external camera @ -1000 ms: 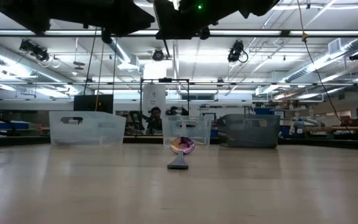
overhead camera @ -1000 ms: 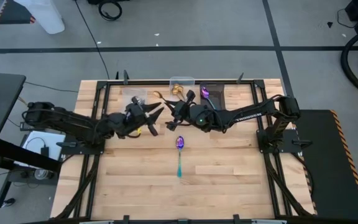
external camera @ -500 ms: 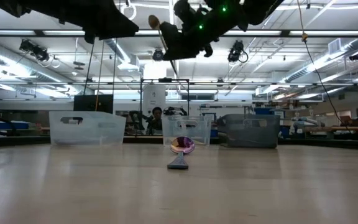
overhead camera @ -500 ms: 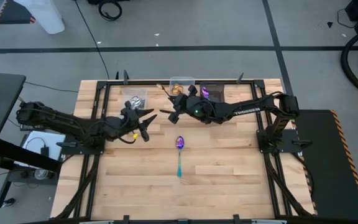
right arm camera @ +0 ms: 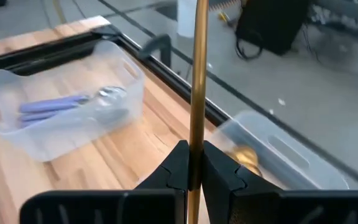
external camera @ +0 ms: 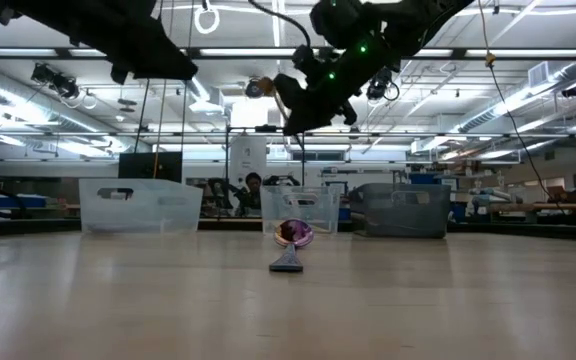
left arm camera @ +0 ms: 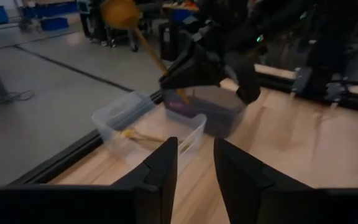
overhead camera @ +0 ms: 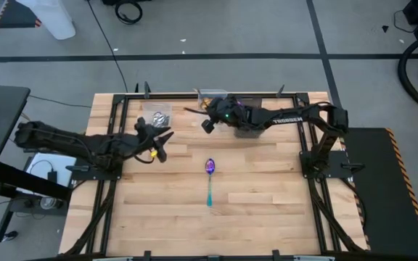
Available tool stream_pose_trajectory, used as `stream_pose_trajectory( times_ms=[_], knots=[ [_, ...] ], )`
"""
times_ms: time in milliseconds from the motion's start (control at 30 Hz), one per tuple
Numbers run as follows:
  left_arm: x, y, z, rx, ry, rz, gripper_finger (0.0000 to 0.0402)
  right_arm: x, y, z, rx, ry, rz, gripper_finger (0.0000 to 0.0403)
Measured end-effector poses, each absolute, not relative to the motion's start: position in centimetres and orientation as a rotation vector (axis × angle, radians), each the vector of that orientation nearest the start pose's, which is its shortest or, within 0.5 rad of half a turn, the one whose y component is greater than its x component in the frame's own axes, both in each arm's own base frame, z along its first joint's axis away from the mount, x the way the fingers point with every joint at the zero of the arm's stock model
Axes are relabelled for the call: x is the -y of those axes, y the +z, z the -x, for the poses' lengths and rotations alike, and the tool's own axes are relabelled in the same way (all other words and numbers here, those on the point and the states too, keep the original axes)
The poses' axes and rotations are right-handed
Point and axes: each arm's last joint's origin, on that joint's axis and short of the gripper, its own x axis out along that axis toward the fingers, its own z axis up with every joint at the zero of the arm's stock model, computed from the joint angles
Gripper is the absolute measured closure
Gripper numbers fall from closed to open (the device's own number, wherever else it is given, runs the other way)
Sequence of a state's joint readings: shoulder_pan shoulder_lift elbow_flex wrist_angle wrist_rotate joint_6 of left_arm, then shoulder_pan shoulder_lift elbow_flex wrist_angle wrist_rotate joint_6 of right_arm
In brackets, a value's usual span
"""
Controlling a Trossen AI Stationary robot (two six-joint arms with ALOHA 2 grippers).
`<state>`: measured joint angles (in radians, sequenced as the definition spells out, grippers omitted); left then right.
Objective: Sort silverware by color (type)
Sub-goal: Put the gold spoon into the right transparent bin
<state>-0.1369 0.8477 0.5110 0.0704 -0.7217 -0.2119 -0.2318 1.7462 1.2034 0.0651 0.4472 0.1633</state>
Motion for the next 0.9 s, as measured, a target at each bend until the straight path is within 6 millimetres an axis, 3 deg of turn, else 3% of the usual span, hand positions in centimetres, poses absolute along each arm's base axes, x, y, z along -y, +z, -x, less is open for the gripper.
stream_pose_trajectory(
  times_ms=[433, 900],
  knots=[
    [-0.7, 25.1, -18.3, -0.201, 0.675, 0.096, 0.0308, 12.6, 23.4, -36.4, -0.524, -0.752, -0.2, 0.037],
    [-0.6, 25.1, -18.3, -0.205, 0.659, 0.093, 0.0308, 16.6, 18.6, -36.4, -0.645, -0.741, -0.325, 0.037]
  ],
)
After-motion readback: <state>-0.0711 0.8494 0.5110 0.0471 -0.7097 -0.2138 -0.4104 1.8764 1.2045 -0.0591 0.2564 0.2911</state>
